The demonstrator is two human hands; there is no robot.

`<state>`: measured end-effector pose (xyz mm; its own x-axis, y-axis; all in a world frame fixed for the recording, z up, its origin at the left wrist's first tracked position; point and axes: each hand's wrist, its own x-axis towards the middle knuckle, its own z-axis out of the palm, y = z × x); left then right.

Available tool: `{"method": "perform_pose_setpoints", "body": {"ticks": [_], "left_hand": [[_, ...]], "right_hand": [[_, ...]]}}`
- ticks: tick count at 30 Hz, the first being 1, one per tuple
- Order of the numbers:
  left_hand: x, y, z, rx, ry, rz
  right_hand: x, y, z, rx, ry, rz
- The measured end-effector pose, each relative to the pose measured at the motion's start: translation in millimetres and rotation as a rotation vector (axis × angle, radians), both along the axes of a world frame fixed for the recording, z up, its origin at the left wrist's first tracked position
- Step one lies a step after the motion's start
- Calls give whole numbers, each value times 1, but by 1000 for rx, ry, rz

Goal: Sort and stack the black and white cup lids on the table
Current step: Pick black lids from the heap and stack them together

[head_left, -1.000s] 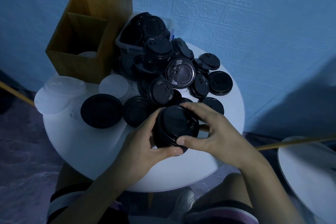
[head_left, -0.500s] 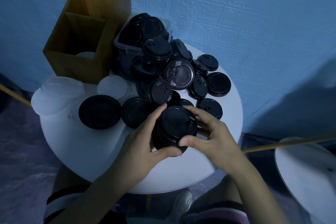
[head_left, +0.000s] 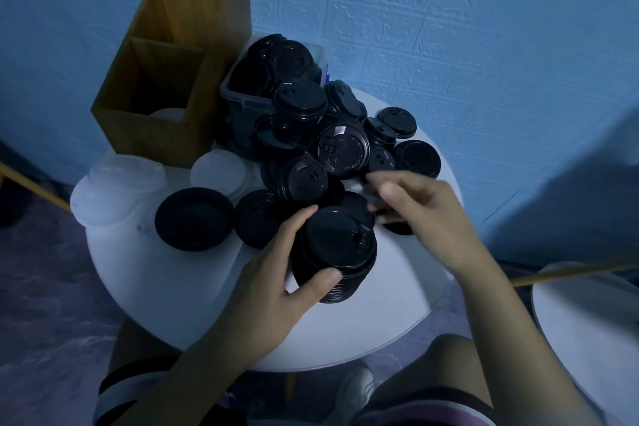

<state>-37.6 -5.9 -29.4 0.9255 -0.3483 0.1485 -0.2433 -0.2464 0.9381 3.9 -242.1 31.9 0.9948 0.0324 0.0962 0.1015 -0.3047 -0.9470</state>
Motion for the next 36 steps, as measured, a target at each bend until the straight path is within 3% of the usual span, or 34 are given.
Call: {"method": "perform_pose_setpoints", "body": {"ticks": [4,7,9,20,25,30,36], "left_hand": [[0,0,-2,-10,14,-1],[0,1,-3,-12,17,-8],[1,1,-4,-12,18,-8],[4,1,-6,-12,5,-1],[3,1,-4,-18,12,-8],[3,1,-3,-32,4,-22],[4,1,-1,-52,39,-35]], "right_hand": [[48,3,4,-273,-122,-256],[69,14,8,-489,-115,-273],[75,19,7,-498,-89,-262],[47,-1,18,134,-64,-226],[-3,-2,31,293,218,53],[-25,9,19,69,257,99],[-38,21,7,-343,-17,18]]}}
